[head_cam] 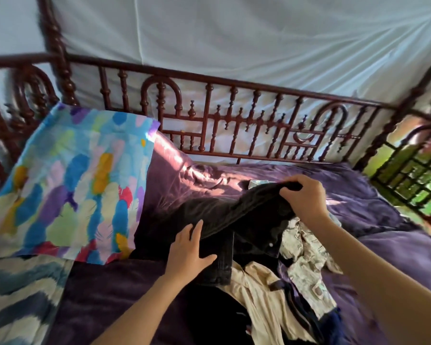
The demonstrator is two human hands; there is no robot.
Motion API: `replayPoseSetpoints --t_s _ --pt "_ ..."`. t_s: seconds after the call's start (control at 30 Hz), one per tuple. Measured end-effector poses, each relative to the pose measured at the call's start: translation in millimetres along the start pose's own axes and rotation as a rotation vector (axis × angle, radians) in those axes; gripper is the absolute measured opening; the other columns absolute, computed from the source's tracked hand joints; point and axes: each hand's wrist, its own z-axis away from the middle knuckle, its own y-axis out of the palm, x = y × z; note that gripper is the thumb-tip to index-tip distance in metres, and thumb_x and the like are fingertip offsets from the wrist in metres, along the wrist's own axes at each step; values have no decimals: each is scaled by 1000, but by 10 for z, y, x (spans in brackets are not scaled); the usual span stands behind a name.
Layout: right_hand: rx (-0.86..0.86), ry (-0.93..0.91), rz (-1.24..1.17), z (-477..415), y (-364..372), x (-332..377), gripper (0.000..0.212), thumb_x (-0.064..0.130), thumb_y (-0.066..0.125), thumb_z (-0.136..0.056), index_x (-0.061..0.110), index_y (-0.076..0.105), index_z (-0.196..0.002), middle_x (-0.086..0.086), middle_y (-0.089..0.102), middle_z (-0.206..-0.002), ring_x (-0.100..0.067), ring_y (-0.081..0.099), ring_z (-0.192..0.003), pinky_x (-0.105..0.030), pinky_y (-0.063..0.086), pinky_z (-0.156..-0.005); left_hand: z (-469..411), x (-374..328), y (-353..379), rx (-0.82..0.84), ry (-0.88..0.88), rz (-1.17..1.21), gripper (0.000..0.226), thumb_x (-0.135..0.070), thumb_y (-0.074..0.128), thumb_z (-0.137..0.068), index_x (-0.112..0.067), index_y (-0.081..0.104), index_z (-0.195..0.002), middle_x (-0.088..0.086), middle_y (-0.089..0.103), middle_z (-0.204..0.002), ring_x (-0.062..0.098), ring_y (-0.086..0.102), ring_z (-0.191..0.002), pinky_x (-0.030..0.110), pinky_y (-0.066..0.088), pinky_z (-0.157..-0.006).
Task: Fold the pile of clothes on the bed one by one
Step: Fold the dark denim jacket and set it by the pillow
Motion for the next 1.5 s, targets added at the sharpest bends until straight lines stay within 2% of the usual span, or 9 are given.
replayPoseSetpoints --t_s 0.27,0.47,0.67,1.0,1.13,1.17,1.2,1.23,1.5 --pt "-26 -348 -115 426 -572 897 21 4 64 -78 22 63 -89 19 55 -74 5 52 -69 -3 42 -60 47 -529 -393 -237 237 221 115 -84 45 -59 -15 20 -148 9 31 -149 25 30 -137 46 32 -110" --pt "-38 -420 -232 574 -686 1305 21 2 63 -78 22 61 -83 21 55 -73 4 53 -69 -12 47 -69 121 -822 -986 -572 373 560 83 -59 63 -70 -13 35 -133 11 54 -125 27 51 -118 47 47 -98" --pt "53 -239 -260 604 -382 1024 16 3 63 -79 17 65 -86 15 58 -76 -2 55 -74 -20 50 -73 407 -711 -1007 -504 527 585 66 -45 66 -73 -24 39 -129 -11 57 -114 2 53 -110 27 48 -93" --pt "299 183 -673 484 -36 449 25 18 43 -94 5 64 -91 -9 62 -89 -19 57 -84 -28 44 -76 480 -669 -1005 -474 133 883 32 5 68 -77 -26 60 -78 -23 66 -72 -11 59 -76 3 44 -73" --pt "430 213 -599 550 132 282 27 16 37 -97 13 60 -111 -16 66 -101 -21 53 -94 -34 48 -85 418 -514 -925 -475 8 736 17 -2 67 -81 -17 58 -81 -15 59 -74 -5 57 -72 5 43 -65" --pt "455 217 -549 572 199 221 29 11 36 -98 10 58 -118 -33 23 -133 -19 53 -92 -31 50 -85 407 -446 -885 -465 -50 704 13 -4 67 -82 -15 59 -82 -12 59 -75 0 56 -72 11 44 -65" --pt "486 210 -481 593 287 131 32 7 36 -98 9 55 -123 20 44 -71 -17 53 -93 -26 48 -86 407 -360 -836 -464 -121 670 8 -6 66 -83 -12 61 -85 -7 61 -76 7 56 -75 17 44 -66" --pt "511 205 -393 610 388 14 34 6 36 -97 9 54 -126 -12 61 -118 -15 52 -99 -23 44 -88 420 -256 -781 -473 -201 633 6 -8 66 -84 -8 63 -89 0 63 -81 14 56 -78 23 43 -68" --pt "647 310 31 1014 891 -1206 36 16 50 -94 5 53 -128 -10 60 -115 -19 55 -95 -25 42 -75 1068 855 -227 -278 -784 175 35 -10 61 -84 -6 57 -119 20 60 -116 40 54 -106 44 45 -81"
